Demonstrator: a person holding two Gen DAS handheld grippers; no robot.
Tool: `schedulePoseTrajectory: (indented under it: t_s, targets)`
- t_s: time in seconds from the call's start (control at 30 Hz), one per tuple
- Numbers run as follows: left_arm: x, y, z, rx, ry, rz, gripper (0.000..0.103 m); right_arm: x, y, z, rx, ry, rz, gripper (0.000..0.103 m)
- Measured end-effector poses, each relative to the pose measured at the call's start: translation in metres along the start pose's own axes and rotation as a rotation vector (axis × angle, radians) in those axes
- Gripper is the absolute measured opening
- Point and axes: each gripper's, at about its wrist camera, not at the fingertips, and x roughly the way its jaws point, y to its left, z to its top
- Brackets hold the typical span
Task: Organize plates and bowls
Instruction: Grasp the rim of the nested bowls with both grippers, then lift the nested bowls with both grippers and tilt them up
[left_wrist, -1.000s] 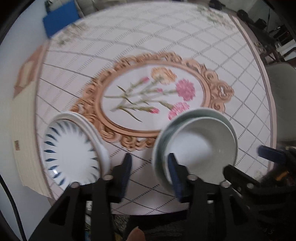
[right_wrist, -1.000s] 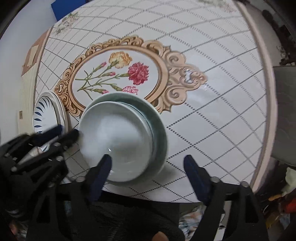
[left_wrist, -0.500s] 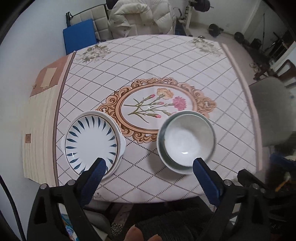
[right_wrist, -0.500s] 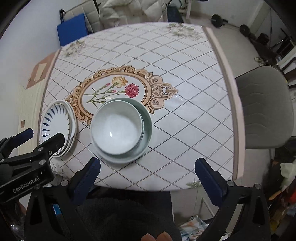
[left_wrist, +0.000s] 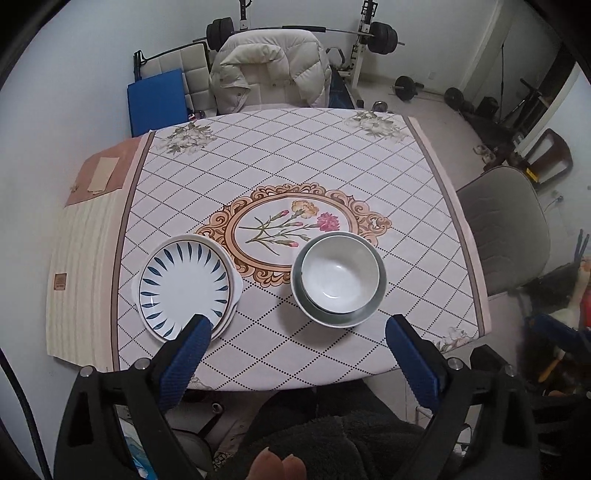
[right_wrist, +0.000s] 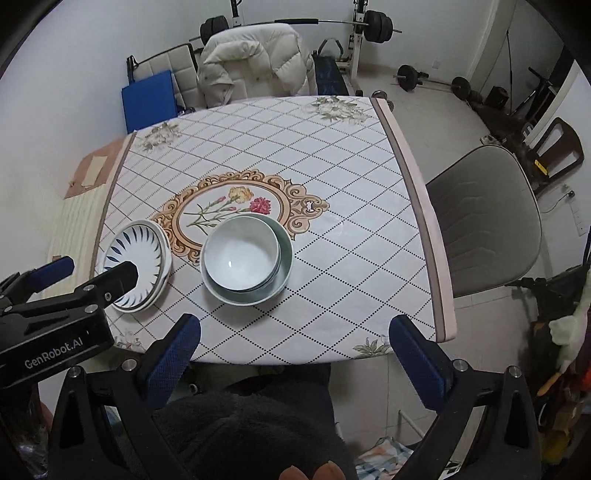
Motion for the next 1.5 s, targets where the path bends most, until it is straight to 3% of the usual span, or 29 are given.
schedulePoseTrajectory:
  t_s: [0.27,0.43,0.53,0.73,0.87,1.07,1.2,1.5]
  targets:
    - [-0.012,0.001,0.0,-0.031,-0.057,0.018,0.103,-0.009,-0.014,0.006,0.043,-0.029,0.045,0.103]
    - [-0.013,-0.001,0.011,-0.042,-0.162,0.092,0.103,0.003,-0.019,0.019,-0.026,-0.072,-0.019,0.103]
    - [-0.006,0.002,0.017,-0.075,-0.186,0.083,0.103,0.02,-0.023,0.027,-0.053,-0.066,-0.033,0.103]
    - [0.045,0.004,0.028,-0.083,-0.06,0.104,0.103,0.074,-0.036,0.045,-0.045,-0.002,0.036,0.103]
    - [0.089,0.009,0.033,-0.076,0.02,0.096,0.103,0.127,-0.048,0.059,0.009,0.075,0.127,0.103]
    - [0.163,0.015,0.039,-0.073,0.179,0.022,0.103,0.207,-0.051,0.072,0.021,0.231,0.199,0.103]
    - [0.201,0.015,0.041,-0.084,0.265,-0.04,0.103,0.244,-0.044,0.076,-0.007,0.284,0.24,0.103]
    - [0.256,0.013,0.045,-0.081,0.389,-0.132,0.098,0.301,-0.017,0.085,-0.087,0.412,0.331,0.101]
